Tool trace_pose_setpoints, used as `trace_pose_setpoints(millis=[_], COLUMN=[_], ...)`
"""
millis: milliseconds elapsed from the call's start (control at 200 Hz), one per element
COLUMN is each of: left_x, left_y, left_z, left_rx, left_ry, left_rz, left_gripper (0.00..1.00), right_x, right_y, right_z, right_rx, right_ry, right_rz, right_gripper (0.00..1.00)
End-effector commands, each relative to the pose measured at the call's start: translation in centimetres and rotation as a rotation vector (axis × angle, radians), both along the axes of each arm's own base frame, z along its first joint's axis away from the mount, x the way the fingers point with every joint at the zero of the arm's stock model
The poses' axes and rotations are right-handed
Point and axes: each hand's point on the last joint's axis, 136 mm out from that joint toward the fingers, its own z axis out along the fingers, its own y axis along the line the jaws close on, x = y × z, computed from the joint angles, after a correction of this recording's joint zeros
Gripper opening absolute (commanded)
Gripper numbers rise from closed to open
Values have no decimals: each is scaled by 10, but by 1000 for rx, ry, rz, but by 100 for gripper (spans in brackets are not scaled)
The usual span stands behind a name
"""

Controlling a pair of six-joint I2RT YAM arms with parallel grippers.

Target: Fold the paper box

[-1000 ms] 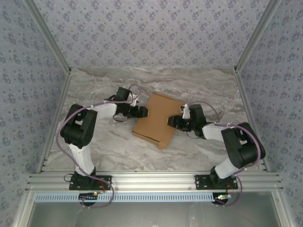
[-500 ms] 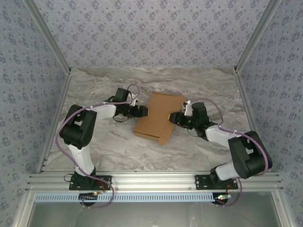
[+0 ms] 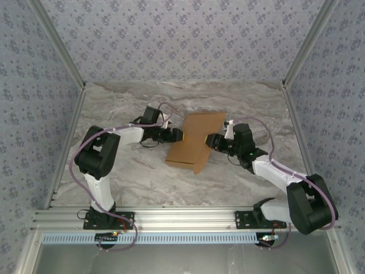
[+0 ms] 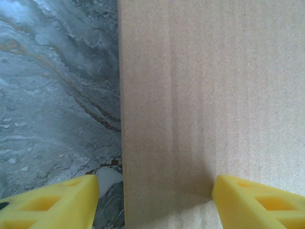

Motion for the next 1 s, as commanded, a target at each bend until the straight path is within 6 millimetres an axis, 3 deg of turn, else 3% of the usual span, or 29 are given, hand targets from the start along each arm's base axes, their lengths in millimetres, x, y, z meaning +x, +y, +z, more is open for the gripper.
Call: trace_pose_setpoints(millis=[0,250,660,994], left_x=[-23,-25,-25,-26], left_y=[-30,-37,-38,-44], left_z=[-1,-4,-13,-3], left_rx=[-46,-24,13,-40], left_ry=[45,41,35,21], left_rz=[-106,-138,-160,-176], left_gripper=[66,67,71,78], right_x=[-1,-1,3,5], right_y=[13,14,18,23], right_z=[23,23,39,54], right_rx=[0,-33,-34,-30], right_ry=[-43,-31,-76,-105], right_rz=[37,18,19,34], right_gripper=[37,38,38,38])
